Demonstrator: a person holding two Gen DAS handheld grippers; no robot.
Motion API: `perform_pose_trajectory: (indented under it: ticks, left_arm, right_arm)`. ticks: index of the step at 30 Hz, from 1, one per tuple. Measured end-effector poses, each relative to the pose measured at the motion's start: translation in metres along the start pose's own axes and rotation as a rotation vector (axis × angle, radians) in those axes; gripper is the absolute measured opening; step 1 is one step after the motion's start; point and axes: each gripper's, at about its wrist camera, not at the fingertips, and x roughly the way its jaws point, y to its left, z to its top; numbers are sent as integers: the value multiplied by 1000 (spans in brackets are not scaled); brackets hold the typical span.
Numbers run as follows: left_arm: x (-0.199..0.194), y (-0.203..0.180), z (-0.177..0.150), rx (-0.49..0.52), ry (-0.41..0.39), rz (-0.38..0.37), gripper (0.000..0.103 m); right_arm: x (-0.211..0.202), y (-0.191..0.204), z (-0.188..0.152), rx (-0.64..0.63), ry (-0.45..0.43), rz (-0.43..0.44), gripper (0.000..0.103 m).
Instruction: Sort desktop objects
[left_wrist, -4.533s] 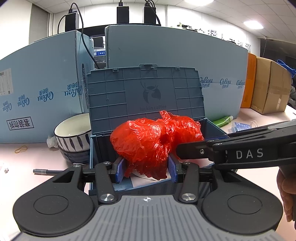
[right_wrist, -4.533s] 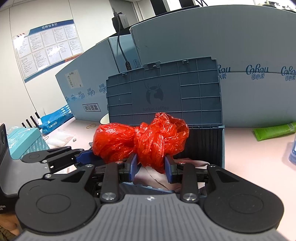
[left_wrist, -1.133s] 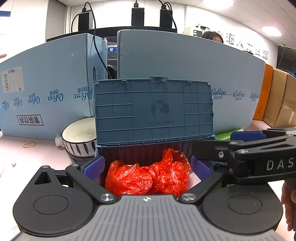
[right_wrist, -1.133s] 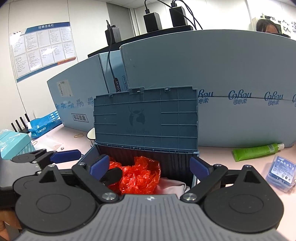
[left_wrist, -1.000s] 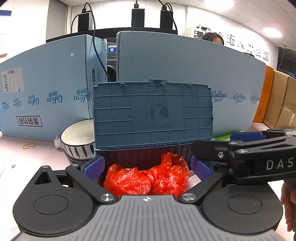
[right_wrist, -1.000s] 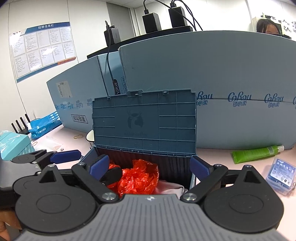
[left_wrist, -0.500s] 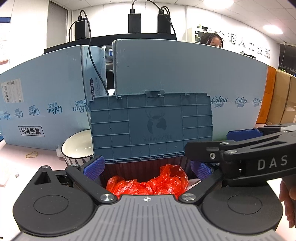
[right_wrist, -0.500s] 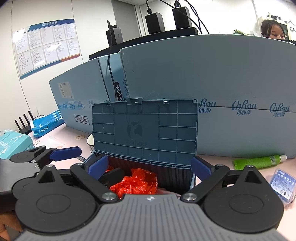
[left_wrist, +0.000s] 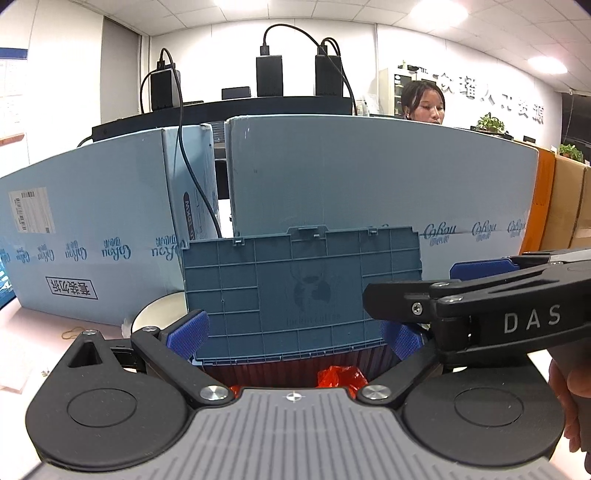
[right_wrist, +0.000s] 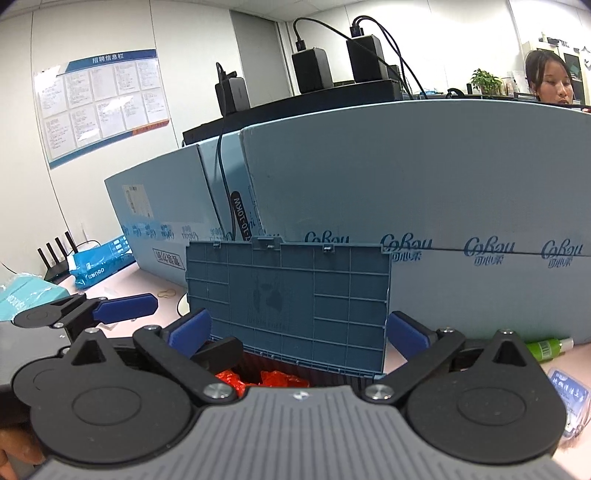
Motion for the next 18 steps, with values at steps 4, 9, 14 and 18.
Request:
perform_pose_trajectory:
  ticks: [4, 9, 14, 18]
  left_arm:
    - [3, -1, 0, -12, -2, 2, 99]
    - [9, 3, -4, -31, 5, 17, 99]
    - [20, 11, -5, -54, 13, 39, 99]
    - [28, 17, -6, -70, 20, 57, 99]
  right_arm:
    - [4, -4, 1, 1, 0, -3, 103]
    - [12, -9, 1, 4, 5, 5, 103]
    - [21, -15, 0, -1, -7, 5, 103]
    - [27, -21, -2, 1, -17, -2, 103]
